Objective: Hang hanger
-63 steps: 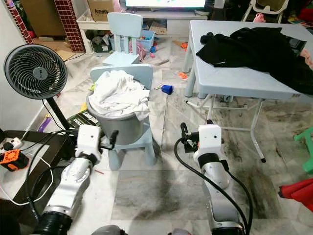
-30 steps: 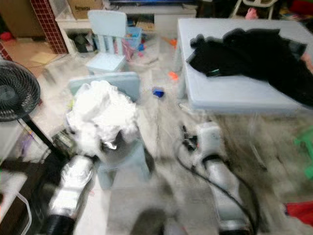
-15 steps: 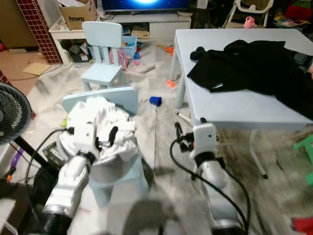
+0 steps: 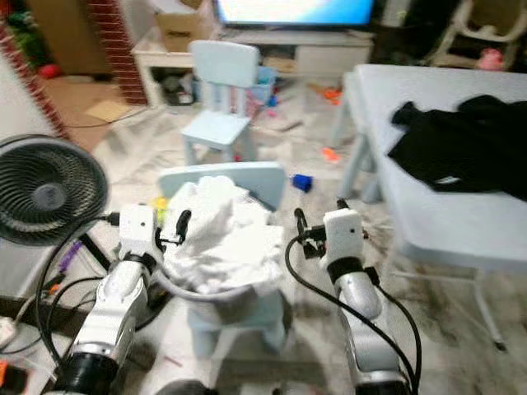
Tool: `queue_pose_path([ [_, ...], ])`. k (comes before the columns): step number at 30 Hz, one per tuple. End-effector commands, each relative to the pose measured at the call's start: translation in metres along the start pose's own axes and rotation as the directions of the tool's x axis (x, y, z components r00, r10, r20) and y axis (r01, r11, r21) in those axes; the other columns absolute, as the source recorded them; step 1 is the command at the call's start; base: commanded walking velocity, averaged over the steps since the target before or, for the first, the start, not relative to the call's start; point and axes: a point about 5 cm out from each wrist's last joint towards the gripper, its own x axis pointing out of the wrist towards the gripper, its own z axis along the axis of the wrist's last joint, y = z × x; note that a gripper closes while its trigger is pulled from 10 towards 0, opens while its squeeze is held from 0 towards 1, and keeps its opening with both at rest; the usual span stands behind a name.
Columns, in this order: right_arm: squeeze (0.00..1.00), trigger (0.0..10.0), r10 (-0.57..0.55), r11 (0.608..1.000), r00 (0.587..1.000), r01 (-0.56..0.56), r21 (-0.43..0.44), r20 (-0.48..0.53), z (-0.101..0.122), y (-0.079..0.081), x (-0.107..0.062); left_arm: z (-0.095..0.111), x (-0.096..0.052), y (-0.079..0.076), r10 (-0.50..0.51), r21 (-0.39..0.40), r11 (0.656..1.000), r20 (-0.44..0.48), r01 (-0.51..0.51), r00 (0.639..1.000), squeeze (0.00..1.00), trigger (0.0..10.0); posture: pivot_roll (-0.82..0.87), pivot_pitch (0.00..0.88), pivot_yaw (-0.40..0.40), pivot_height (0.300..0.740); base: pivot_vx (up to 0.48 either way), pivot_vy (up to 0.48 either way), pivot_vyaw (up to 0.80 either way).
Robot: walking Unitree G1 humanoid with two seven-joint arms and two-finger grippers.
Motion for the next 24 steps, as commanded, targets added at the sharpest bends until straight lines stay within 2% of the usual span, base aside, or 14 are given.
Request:
queue_pose_path([
  [1,0.00,10.0,-0.021,1.000,1.000,0.021,0.013,0.007,0.0014,-0.0043,-0.0003,-0.0020,-0.0001,-0.0019,-0.004,0.012,1.000,-0.014,0.004,1.000,0.00,10.0,-0.03,0.000,0.004,0.740,0.000,0.000,0.00],
  [11,0.00,10.0,-0.030,1.000,1.000,0.029,0.009,0.006,0.0023,-0.0042,-0.0004,-0.0011,-0.0022,-0.0079,-0.079,0.002,0.997,0.002,0.079,0.997,0.00,10.0,-0.02,0.000,0.004,0.740,0.000,0.000,0.00],
  [24,0.00,10.0,-0.031,0.999,0.999,0.031,0.012,0.008,0.0033,-0.0035,0.0001,-0.0009,-0.0022,-0.0091,-0.096,0.001,0.995,0.002,0.096,0.995,0.00,10.0,-0.02,0.000,0.005,0.740,0.344,0.000,0.00],
])
